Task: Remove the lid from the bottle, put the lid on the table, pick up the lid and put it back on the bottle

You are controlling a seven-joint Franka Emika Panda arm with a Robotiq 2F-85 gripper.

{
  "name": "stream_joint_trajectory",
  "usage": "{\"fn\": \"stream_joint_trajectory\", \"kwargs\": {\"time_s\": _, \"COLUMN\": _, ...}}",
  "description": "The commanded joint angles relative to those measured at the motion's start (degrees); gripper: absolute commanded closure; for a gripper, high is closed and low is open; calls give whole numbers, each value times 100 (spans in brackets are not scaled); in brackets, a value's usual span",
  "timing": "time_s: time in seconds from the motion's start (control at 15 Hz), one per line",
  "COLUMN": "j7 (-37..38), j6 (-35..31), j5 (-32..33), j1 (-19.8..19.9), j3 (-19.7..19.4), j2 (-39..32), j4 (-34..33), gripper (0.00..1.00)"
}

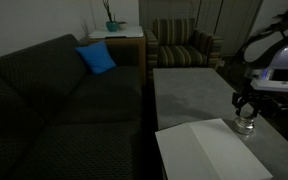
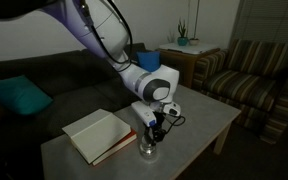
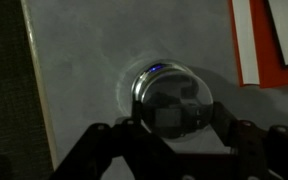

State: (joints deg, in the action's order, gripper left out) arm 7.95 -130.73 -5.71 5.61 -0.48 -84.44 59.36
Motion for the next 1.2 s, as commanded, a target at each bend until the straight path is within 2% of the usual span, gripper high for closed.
{"fn": "stream_joint_trajectory", "kwargs": {"time_s": 0.0, "j7": 39, "j6": -172, "j5": -21, "j1": -18, "j3": -56, "j2": -2, "j4": 129, "gripper": 56}}
{"fn": "stream_joint_trajectory", "kwargs": {"time_s": 1.13, "j7": 46, "j6": -370, "j5": 6, "j1": -24, "j3": -91, "j2": -5, "j4": 238, "gripper": 56}}
